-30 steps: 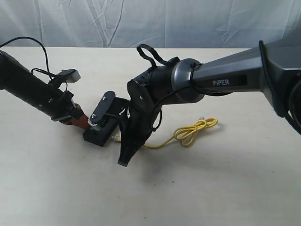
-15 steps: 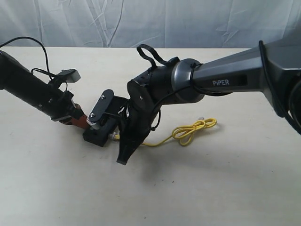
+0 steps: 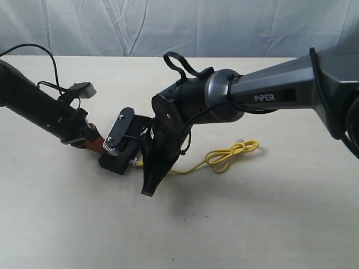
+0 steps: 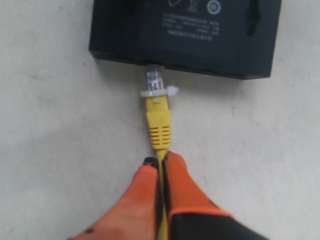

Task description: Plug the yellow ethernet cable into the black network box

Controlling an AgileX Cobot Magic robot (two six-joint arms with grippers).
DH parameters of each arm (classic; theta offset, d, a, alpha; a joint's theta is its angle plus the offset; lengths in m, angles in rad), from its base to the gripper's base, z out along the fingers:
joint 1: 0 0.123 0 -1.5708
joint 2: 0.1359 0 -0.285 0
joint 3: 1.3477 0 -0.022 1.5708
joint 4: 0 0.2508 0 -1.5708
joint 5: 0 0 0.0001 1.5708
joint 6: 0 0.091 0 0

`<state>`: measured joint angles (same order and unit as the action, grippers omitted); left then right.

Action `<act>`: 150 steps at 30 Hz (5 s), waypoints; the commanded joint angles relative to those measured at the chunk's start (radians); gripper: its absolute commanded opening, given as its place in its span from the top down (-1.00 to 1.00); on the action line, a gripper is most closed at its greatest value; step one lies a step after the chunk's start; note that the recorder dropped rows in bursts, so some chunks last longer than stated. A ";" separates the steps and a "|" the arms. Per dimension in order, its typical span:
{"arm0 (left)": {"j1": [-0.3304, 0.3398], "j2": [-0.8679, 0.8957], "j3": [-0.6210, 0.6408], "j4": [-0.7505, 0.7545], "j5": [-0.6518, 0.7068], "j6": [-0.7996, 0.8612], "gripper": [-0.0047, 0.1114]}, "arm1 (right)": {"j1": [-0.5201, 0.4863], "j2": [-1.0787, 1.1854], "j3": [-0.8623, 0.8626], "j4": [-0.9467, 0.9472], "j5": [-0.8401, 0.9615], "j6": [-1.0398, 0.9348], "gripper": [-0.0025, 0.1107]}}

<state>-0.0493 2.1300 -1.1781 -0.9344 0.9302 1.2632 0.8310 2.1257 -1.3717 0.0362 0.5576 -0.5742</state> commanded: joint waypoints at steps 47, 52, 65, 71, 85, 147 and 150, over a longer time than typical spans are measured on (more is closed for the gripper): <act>-0.002 0.013 0.003 0.009 0.059 -0.007 0.92 | -0.002 -0.016 0.002 0.053 -0.059 0.363 0.97; -0.002 0.013 0.003 0.011 0.047 -0.001 0.92 | -0.002 -0.016 0.002 0.051 -0.091 0.355 0.97; 0.068 -0.203 -0.023 0.237 -0.082 -0.343 0.92 | -0.015 -0.071 0.000 0.054 0.078 0.453 0.09; 0.088 -0.504 0.111 0.358 -0.183 -0.511 0.92 | -0.142 -0.197 0.011 0.177 0.227 0.499 0.68; 0.088 -1.617 0.565 0.532 -0.306 -0.636 0.92 | -0.354 -0.902 0.548 0.151 0.064 0.499 0.95; 0.088 -2.042 0.565 0.542 -0.301 -0.634 0.92 | -0.750 -2.126 1.372 -0.036 -0.194 0.634 0.95; 0.088 -2.042 0.565 0.542 -0.301 -0.634 0.92 | -0.750 -2.126 1.372 -0.036 -0.196 0.604 0.95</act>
<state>0.0344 0.0919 -0.6190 -0.3878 0.6311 0.6320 0.0813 0.0050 -0.0054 0.0089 0.3776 0.0515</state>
